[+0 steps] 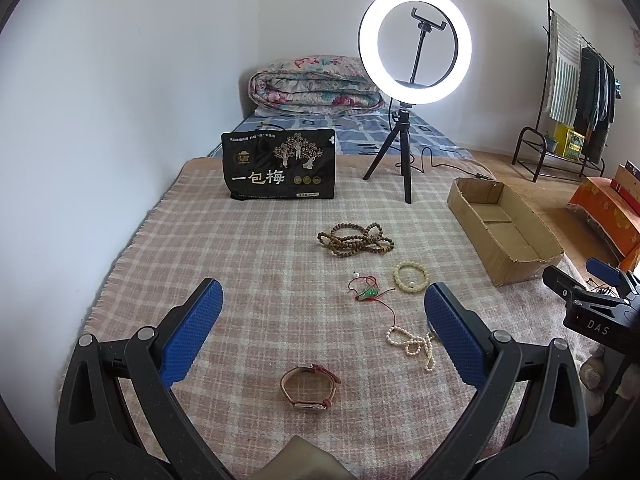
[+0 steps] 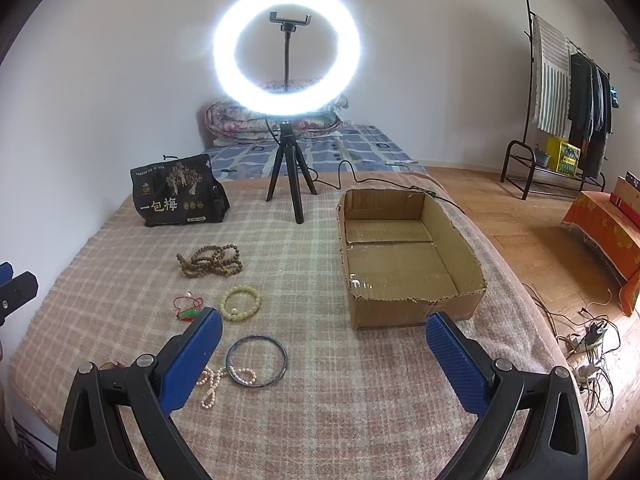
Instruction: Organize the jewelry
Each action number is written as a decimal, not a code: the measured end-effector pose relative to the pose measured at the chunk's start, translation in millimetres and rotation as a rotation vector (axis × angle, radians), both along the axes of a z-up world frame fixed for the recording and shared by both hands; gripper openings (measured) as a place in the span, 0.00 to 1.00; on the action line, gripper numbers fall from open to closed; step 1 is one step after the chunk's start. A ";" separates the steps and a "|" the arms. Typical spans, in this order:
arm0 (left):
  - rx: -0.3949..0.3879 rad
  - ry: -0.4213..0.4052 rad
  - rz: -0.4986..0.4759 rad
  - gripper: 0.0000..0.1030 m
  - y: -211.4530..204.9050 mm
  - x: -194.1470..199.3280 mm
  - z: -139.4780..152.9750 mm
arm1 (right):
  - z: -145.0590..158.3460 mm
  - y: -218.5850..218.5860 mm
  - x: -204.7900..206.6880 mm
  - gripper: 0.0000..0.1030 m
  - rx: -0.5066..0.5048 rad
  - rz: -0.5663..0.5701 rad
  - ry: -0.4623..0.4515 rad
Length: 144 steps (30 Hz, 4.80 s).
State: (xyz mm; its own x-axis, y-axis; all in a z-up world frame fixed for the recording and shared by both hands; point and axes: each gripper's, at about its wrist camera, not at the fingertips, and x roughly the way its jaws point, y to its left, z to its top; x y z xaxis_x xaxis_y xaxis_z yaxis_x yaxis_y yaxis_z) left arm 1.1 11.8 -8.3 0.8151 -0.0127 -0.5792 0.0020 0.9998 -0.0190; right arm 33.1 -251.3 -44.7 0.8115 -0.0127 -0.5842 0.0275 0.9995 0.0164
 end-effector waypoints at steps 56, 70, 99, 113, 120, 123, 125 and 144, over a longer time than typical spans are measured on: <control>-0.244 0.532 -0.012 0.48 69.0 52.8 -142.9 | -117.7 37.3 105.2 1.00 0.058 0.169 0.451; -0.264 0.575 -0.005 0.38 67.6 61.0 -158.4 | -128.1 54.7 116.5 0.95 0.005 0.166 0.503; -0.173 0.540 -0.013 0.08 57.4 66.7 -160.9 | -127.1 56.5 115.7 0.72 0.005 0.192 0.476; -0.185 0.472 -0.003 0.08 58.2 64.2 -139.8 | -108.0 50.3 110.7 0.72 0.017 0.178 0.413; -0.179 0.424 -0.020 0.08 46.5 67.7 -122.8 | -86.7 49.5 104.8 0.72 -0.010 0.184 0.352; -0.185 0.409 -0.032 0.08 38.7 72.4 -115.5 | -75.4 45.5 101.0 0.72 -0.025 0.182 0.316; -0.188 0.398 -0.041 0.08 31.5 76.5 -111.0 | -67.7 39.7 99.9 0.72 -0.028 0.175 0.296; -0.201 0.334 -0.167 0.08 -58.1 138.7 -71.6 | -27.9 -50.4 112.0 0.72 -0.010 0.042 0.204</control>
